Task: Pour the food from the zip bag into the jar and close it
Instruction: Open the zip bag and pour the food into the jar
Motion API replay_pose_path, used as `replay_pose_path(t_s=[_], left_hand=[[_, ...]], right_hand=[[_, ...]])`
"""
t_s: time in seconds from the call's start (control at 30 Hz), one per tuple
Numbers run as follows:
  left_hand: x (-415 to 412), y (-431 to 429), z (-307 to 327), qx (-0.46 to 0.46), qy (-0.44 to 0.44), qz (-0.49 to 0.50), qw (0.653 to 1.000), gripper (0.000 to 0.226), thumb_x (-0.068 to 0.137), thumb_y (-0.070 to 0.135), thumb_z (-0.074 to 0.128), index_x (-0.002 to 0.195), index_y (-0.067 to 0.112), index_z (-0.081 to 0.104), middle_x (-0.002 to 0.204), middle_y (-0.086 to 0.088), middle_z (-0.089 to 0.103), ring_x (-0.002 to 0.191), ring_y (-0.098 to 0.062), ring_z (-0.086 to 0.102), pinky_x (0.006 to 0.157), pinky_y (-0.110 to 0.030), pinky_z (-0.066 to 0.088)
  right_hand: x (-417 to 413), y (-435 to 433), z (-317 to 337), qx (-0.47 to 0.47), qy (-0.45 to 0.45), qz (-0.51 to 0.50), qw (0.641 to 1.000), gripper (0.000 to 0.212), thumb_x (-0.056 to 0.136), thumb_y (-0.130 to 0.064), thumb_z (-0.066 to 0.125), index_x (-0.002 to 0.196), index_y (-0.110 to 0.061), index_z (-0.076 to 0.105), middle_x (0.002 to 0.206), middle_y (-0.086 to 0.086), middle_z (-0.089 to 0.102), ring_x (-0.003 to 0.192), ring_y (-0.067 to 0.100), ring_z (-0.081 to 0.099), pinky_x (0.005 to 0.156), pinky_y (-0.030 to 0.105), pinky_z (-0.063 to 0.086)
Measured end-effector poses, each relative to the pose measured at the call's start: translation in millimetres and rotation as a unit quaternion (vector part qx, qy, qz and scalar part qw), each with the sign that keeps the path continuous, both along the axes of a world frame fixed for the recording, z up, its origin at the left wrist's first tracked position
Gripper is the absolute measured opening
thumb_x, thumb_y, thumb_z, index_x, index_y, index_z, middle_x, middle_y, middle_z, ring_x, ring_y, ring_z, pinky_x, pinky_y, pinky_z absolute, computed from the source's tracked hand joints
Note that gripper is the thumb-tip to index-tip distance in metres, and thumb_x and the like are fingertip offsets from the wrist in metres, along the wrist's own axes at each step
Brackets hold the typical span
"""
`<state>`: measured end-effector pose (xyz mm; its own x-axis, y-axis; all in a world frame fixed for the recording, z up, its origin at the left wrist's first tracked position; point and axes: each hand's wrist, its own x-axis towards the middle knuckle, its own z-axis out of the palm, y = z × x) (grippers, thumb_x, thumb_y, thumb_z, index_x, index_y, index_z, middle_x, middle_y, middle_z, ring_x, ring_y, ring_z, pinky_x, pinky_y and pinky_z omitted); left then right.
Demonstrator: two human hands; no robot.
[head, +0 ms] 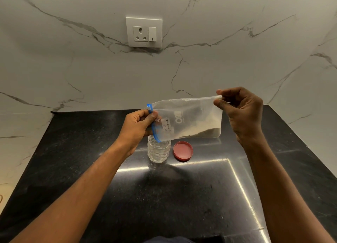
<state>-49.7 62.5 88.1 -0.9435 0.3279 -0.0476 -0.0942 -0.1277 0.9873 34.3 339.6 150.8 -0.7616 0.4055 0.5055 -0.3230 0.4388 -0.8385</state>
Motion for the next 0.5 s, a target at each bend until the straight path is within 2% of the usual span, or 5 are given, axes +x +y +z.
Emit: replay_pose_path(t_s=[0.5], left_hand=[[0.9,-9.4,-3.4,0.011,-0.012,0.006,1.000,0.018,0.100,0.005,0.064,0.112,0.017,0.072,0.105,0.001,0.082,0.102,-0.014,0.079,0.074,-0.029,0.066]], right_hand=[[-9.0,-9.1,27.0,0.081,0.005,0.043,0.996,0.023,0.086,-0.007,0.084,0.106,-0.009,0.074,0.106,0.001,0.078,0.097,0.014,0.078,0.084,0.025,0.063]])
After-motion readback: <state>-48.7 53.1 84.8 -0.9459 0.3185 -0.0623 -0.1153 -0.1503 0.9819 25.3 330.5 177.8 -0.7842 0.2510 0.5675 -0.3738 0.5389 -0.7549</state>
